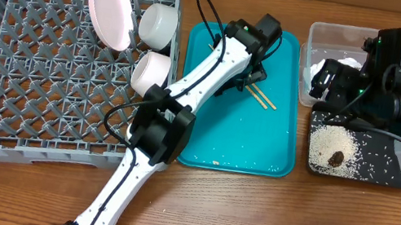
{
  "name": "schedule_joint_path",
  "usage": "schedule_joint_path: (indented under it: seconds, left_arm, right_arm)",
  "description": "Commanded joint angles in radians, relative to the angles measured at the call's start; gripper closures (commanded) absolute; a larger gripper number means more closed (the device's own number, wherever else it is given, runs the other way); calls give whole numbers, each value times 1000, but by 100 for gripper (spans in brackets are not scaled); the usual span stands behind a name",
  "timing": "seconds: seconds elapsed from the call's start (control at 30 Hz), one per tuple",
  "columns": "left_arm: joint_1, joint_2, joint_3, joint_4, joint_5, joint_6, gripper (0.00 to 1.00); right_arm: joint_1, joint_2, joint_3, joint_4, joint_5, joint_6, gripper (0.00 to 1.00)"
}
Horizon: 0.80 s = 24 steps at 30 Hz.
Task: Sort waste into correct bins and load items into the dishwasher
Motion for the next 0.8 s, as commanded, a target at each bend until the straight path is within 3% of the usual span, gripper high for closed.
schedule_joint_path:
  seconds: [0.0, 0.57, 0.77]
  left_arm:
    - [3, -12, -67, 26, 18, -50, 6]
    - [3, -12, -123, 5, 36, -49, 8]
    - [0, -12, -132, 3, 37, 0, 62]
  right_arm:
    - [0, -5, 19, 4, 6, -6, 0]
    - [0, -5, 19, 4, 6, -6, 0]
    - [0, -5, 19, 4, 6, -6, 0]
